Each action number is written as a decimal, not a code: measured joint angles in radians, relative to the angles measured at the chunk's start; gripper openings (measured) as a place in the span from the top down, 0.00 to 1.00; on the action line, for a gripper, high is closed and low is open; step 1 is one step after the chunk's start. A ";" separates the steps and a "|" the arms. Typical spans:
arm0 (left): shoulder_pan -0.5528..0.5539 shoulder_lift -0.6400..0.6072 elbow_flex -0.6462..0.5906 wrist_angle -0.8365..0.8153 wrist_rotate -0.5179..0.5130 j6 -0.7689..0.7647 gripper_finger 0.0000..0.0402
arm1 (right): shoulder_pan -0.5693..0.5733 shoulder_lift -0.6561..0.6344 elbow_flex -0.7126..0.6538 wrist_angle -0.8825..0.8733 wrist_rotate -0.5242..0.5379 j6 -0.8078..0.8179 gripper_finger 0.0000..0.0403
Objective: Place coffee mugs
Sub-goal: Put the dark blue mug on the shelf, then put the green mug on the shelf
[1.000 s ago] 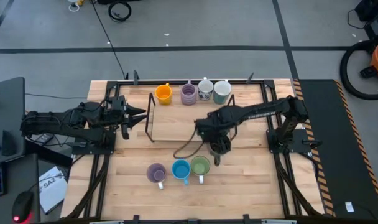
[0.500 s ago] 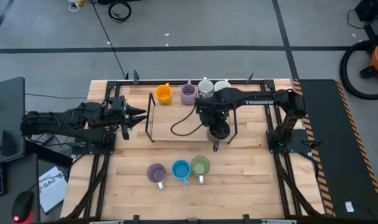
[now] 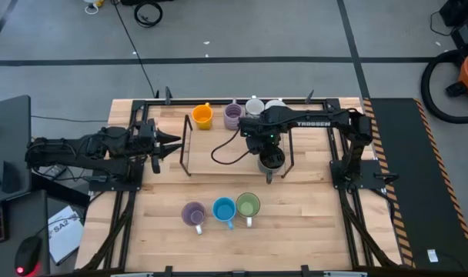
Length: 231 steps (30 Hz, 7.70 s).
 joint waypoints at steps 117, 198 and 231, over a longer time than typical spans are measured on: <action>0.000 0.049 0.000 -0.093 -0.049 -0.074 0.69 | 0.390 0.175 0.000 0.398 -0.099 0.440 0.50; 0.000 0.065 0.000 -0.050 -0.012 -0.130 0.69 | 0.108 0.221 0.284 0.152 0.098 0.134 0.92; 0.000 0.065 0.000 -0.052 -0.011 -0.068 0.69 | 0.001 0.245 0.284 0.030 0.087 0.130 0.91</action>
